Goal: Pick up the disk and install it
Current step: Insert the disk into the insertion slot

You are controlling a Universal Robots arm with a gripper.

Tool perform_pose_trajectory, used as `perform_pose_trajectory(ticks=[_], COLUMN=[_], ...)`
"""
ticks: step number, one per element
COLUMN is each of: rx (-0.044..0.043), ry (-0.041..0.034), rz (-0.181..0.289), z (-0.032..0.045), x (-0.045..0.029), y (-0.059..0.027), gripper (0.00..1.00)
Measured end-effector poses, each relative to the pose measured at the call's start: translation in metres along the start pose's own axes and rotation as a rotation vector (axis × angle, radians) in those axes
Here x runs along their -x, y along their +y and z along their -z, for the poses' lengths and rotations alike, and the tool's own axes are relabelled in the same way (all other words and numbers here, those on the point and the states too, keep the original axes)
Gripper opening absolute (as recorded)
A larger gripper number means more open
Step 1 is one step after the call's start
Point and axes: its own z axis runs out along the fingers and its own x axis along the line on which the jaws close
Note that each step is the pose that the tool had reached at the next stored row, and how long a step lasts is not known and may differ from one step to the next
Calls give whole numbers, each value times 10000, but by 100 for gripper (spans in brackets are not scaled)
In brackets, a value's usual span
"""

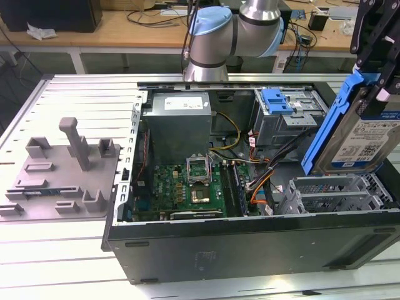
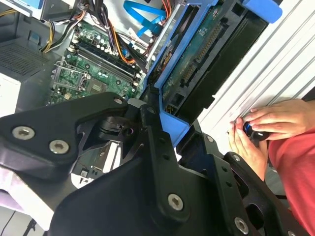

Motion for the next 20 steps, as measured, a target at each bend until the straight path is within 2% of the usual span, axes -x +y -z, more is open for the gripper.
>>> perform_pose_trajectory(ticks=[3, 20], rx=[-63, -68], ry=[3, 1], rz=[12, -22], z=[-7, -13], x=[-1, -33], y=[3, 43], gripper=[36, 36])
